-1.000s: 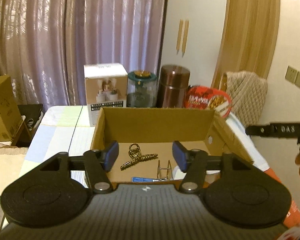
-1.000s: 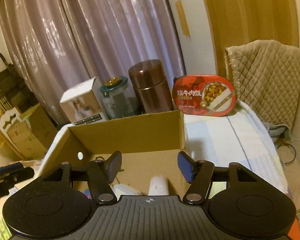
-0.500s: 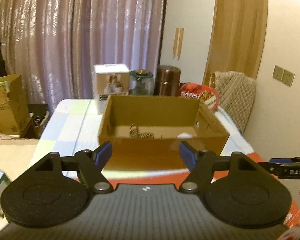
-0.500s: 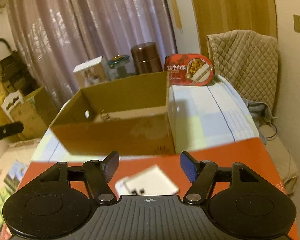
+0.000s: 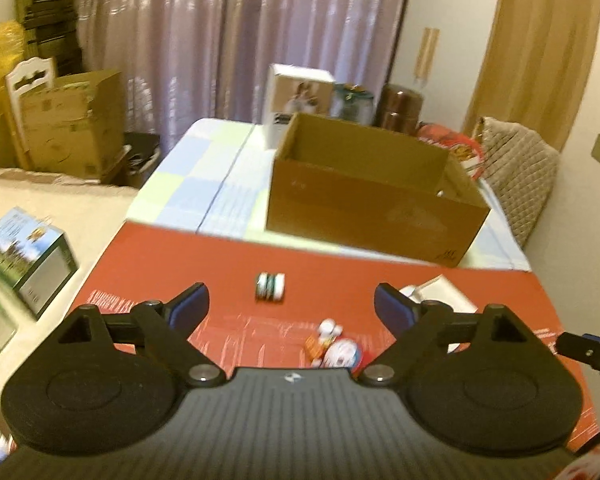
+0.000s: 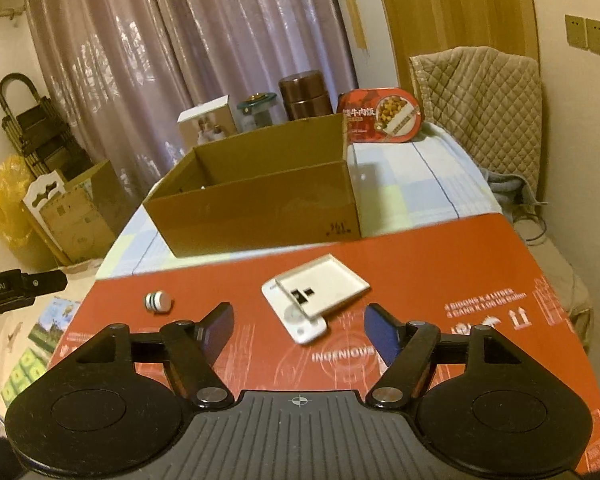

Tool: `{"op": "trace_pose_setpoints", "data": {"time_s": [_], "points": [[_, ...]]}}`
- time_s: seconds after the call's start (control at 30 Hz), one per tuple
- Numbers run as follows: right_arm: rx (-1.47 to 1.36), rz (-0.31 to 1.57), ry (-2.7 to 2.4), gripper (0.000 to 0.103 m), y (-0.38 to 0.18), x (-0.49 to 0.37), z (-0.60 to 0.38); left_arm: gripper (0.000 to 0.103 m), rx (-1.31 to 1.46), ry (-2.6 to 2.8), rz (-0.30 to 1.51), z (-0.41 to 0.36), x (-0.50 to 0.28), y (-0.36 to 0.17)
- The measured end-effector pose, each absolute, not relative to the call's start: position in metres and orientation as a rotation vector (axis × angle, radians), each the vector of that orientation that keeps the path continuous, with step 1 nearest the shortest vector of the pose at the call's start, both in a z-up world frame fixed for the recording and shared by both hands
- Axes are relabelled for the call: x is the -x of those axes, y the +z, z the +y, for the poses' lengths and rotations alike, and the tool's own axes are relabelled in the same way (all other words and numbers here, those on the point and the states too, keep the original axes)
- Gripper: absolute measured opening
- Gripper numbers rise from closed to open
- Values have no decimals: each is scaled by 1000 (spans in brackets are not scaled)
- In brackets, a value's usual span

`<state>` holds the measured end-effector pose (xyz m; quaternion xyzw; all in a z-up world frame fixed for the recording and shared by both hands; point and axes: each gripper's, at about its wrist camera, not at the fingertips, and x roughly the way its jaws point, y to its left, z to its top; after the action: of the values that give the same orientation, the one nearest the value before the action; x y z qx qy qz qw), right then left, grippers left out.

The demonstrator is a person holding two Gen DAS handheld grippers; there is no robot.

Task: Organize rigid objects
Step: 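Move both tools back over the remaining items on the mat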

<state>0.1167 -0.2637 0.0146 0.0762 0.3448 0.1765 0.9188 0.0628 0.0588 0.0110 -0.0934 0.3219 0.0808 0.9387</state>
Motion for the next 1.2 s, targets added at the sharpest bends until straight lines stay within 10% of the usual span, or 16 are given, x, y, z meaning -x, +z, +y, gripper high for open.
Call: {"op": "trace_pose_setpoints", "data": {"time_s": [1.2], "points": [[-155,800,311,72,-16,-109,-293,88,142,167,724,4,-65,-58]]}}
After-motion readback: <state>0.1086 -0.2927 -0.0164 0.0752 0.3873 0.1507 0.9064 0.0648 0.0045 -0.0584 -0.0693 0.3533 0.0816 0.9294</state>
